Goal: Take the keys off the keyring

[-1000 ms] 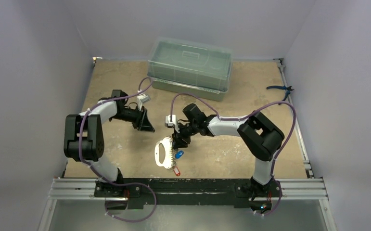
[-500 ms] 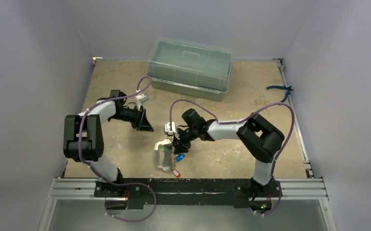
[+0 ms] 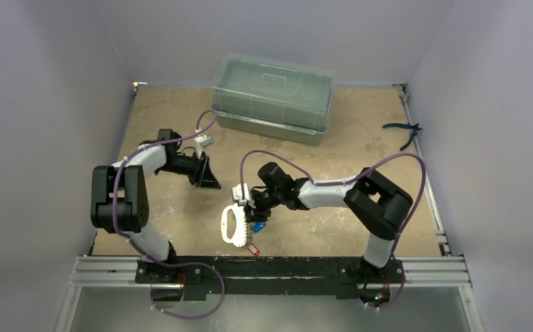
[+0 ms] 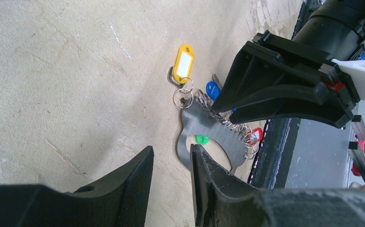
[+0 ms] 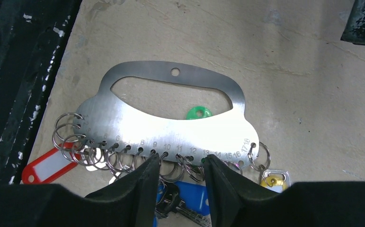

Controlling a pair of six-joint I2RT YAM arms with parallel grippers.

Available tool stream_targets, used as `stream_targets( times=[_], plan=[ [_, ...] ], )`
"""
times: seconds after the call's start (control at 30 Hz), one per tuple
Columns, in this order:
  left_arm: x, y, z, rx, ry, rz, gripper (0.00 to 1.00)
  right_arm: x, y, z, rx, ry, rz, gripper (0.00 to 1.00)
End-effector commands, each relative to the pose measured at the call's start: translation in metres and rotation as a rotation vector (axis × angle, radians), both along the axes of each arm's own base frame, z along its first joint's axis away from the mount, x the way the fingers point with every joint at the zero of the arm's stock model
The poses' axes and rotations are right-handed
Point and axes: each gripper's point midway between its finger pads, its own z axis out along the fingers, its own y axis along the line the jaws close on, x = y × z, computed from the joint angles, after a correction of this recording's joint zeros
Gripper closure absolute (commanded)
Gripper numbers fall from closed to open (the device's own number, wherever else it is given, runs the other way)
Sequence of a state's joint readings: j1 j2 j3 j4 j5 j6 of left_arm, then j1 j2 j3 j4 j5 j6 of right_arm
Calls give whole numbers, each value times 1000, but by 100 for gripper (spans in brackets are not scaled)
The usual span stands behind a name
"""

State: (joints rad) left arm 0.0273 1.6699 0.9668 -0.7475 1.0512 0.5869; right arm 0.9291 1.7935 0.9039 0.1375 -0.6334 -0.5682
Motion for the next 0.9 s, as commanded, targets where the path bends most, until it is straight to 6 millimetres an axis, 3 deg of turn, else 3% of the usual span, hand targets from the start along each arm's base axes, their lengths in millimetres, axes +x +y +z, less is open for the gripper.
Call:
stream_targets(
  times=[0.0,0.33,0.47,0.5,0.87],
  plan=[
    [4,-1,16,-37,-76,-3,66,10,6,5,14,-92,15,57],
    [3,0,16,-31,-85,-12,66,16,2,-10,-16,-113,-19,72],
    [2,-1,17,-33,-90,-15,66,17,2,-6,-11,-112,-30,95],
    [2,-1,17,-33,-88,-15,66,17,3,-4,-4,-114,-31,100],
    [1,-1,22,-38,-103,-24,66,7,16,54,112,43,-81,100]
  ],
)
